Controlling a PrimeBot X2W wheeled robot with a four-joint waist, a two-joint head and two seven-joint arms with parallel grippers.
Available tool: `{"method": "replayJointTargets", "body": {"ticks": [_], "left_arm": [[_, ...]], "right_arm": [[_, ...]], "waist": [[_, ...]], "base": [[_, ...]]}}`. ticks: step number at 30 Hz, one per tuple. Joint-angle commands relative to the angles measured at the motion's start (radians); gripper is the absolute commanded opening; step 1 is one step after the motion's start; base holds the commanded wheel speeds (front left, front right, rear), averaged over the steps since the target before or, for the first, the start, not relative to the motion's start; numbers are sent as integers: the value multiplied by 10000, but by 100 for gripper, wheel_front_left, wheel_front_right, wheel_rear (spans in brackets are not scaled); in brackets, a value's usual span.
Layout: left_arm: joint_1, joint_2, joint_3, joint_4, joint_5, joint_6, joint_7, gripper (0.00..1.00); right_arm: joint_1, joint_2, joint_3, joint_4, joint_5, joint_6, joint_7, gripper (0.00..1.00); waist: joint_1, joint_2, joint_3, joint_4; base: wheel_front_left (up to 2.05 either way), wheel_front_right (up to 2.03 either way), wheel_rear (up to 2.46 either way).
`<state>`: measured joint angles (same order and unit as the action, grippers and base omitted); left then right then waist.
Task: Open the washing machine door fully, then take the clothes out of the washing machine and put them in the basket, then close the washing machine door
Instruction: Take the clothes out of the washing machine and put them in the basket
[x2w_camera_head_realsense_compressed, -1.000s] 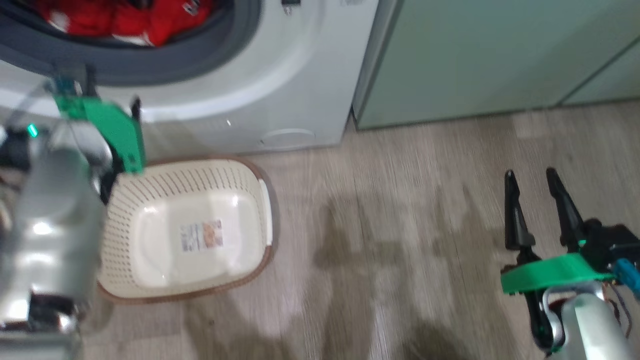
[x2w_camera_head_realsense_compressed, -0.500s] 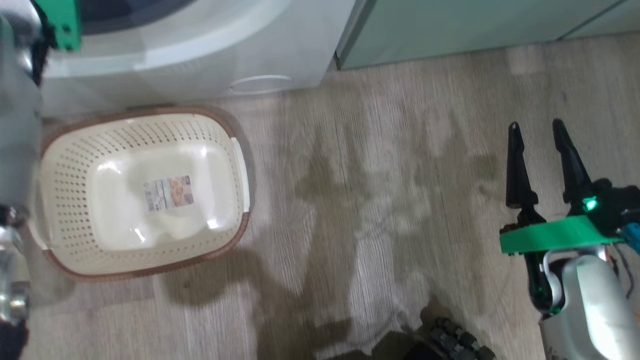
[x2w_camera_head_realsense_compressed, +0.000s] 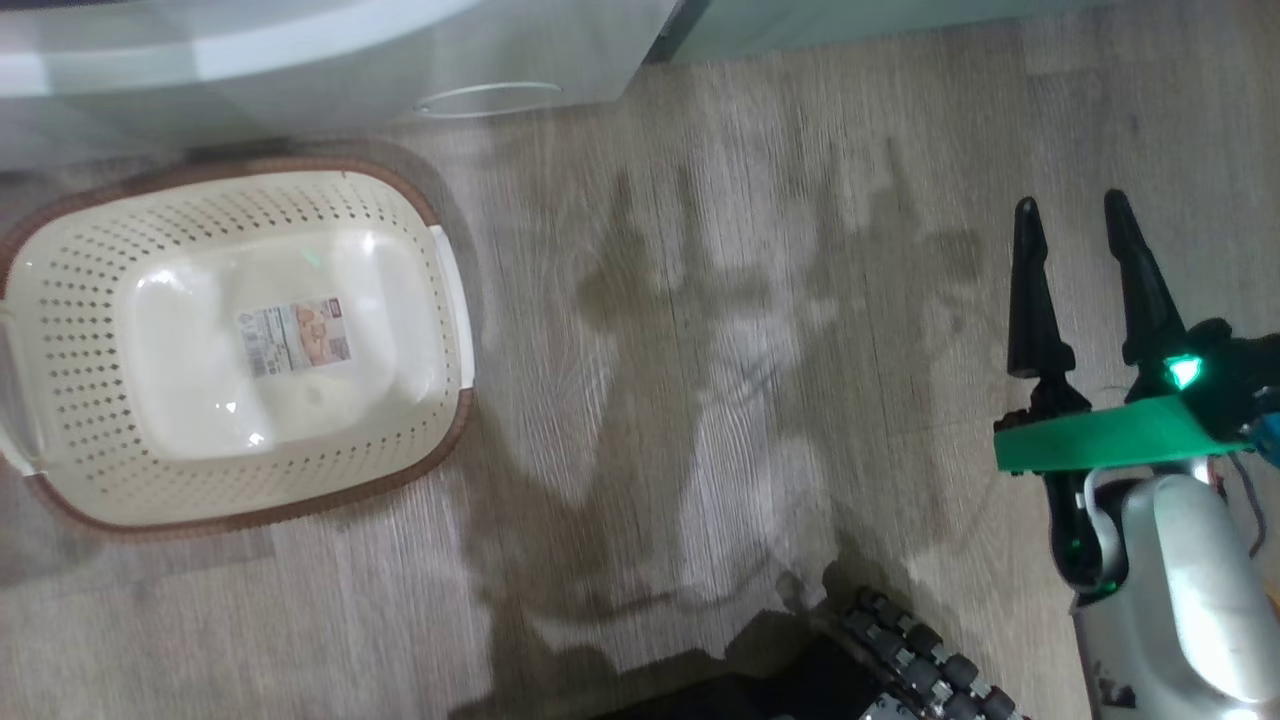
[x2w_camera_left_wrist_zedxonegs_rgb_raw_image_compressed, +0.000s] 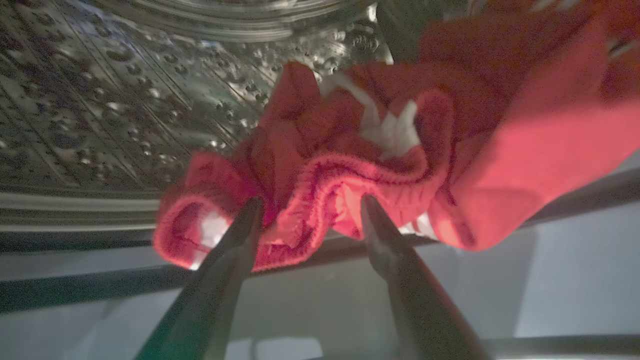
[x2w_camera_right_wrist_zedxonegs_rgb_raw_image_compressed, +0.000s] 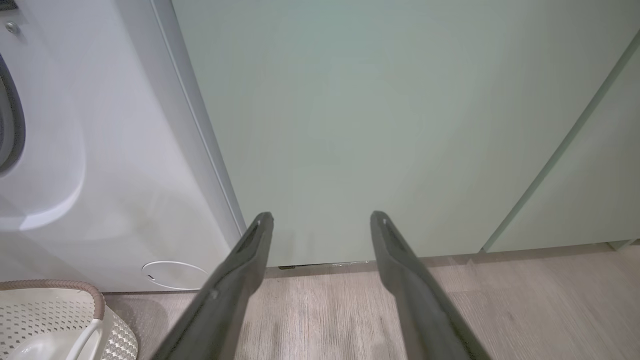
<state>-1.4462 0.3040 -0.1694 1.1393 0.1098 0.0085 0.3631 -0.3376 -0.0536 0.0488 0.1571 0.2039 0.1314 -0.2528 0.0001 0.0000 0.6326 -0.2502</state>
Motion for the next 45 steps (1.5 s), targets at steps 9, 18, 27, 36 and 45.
{"method": "replayJointTargets", "body": {"ticks": [9, 18, 27, 36, 45], "left_arm": [[-605, 806, -224, 378, 268, 548, 465, 48], [-224, 568, -100, 452, -141, 746, -483, 0], [1261, -196, 666, 672, -1427, 429, -2771, 0], [2855, -952, 1330, 1039, -2601, -440, -4486, 0], [4776, -1668, 1006, 1236, -2716, -934, -5593, 0]], "right_arm": [[-118, 33, 112, -427, 113, -7, -90, 100], [-21, 33, -5, -340, 42, -7, -90, 100], [523, 33, -188, -88, -176, -7, -90, 100], [1386, -246, -123, 181, -191, -7, -90, 100], [2310, -519, -189, 374, -96, -7, -90, 100]], "waist": [[-1, 0, 525, -82], [-1, 0, 306, 111], [-1, 0, -1250, 525], [-1, 0, -3199, 1138], [-1, 0, -4879, 1810]], "base": [[0, 0, 0], [0, 0, 0], [0, 0, 0], [0, 0, 0], [0, 0, 0]]}}
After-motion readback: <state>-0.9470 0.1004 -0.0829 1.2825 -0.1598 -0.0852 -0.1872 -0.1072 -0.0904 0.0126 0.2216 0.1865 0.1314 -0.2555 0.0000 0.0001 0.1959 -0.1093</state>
